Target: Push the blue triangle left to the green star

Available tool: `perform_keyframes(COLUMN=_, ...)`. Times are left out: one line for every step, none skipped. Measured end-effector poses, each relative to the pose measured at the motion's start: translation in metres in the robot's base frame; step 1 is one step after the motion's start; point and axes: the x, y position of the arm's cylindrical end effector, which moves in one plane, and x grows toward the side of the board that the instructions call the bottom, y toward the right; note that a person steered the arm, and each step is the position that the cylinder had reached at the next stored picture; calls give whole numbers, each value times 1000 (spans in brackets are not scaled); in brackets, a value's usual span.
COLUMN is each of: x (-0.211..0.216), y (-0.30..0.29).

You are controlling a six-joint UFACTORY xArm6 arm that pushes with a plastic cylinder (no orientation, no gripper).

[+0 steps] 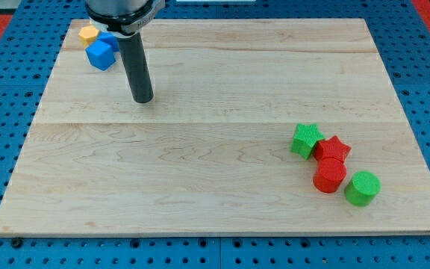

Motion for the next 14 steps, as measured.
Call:
perform_keyframes(x=0, y=0)
perform_keyframes(x=12, y=-52)
perform_keyframes(x=-10, y=-97)
perform_keyframes(x=-59, y=-116)
perform_keyframes(x=-86, y=-81)
perform_keyframes(x=-120, y=-104)
perform_keyframes(x=-119, y=-110)
perform_keyframes(x=-117, y=-122)
perform_keyframes(x=-109, y=-170)
perform_keyframes(x=-138, y=-186)
perform_keyframes(x=-180, y=-179)
perform_keyframes(x=-194, y=-152)
perform_keyframes(x=-195, y=-78)
perform_keyframes(x=-178, y=-34)
